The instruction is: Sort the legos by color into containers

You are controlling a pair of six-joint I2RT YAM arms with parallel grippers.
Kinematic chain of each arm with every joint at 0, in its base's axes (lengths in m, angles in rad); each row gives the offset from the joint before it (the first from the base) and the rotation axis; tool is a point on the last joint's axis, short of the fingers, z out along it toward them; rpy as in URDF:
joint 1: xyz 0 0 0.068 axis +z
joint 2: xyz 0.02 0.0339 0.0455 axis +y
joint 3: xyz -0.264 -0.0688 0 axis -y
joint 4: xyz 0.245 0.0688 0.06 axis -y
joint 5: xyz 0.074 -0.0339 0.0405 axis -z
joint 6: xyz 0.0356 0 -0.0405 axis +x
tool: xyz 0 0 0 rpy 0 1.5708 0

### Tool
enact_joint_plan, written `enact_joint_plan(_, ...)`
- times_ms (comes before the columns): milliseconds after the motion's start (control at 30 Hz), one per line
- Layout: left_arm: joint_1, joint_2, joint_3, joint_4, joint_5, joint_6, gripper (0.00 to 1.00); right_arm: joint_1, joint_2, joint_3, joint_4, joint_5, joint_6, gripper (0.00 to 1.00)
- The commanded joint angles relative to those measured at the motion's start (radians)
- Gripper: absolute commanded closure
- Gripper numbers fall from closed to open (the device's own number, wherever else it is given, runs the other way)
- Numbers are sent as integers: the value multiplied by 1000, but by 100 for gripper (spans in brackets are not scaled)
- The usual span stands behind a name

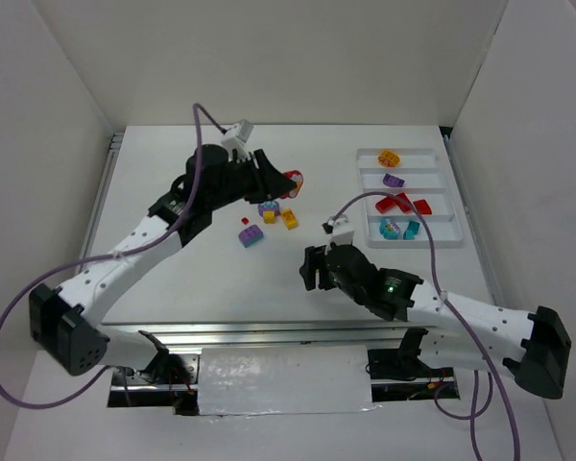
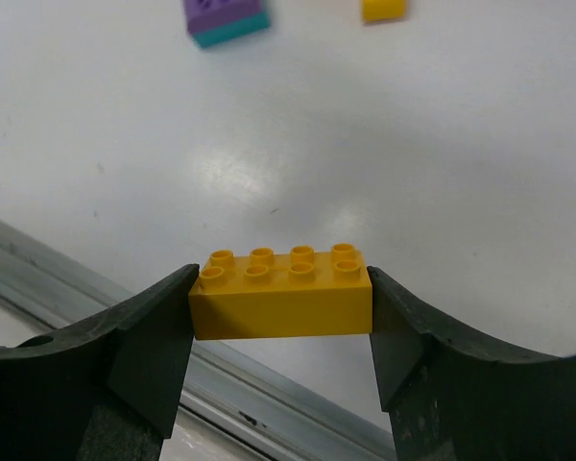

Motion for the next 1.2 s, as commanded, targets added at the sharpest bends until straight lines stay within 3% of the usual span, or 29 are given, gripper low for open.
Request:
enact_joint_plan(0,0,194,107,181,108,46,100,-54,-124,19,-128,136,192,100)
enact_joint_plan(200,-70,622,508,178,144,177,100,-86,-389,98,-434,311,458,100)
enact_joint_plan(300,-122,824,750,129,97,234,100,-91,-535,142,-495,337,460,100)
enact_joint_plan(433,-161,1065,1026,80,55,291,94,-94,-583,219,-558,343,443,100)
enact_joint_plan(700,-197,1237,1069,310,-24,371,83,-94,-603,302,-632,300,417,100)
enact_joint_plan(833,-223,1299,1115,347,-86,421,81,-94,-630,300,-632,274,408,100)
enact_joint_plan(1033,-242,1349,1143,383,-180,486,71,-94,-653,279,-624,244,403,100)
enact_joint_plan(1167,-242,1380,1158,400,-174,503,57,-94,-653,266,-613,236,396,100)
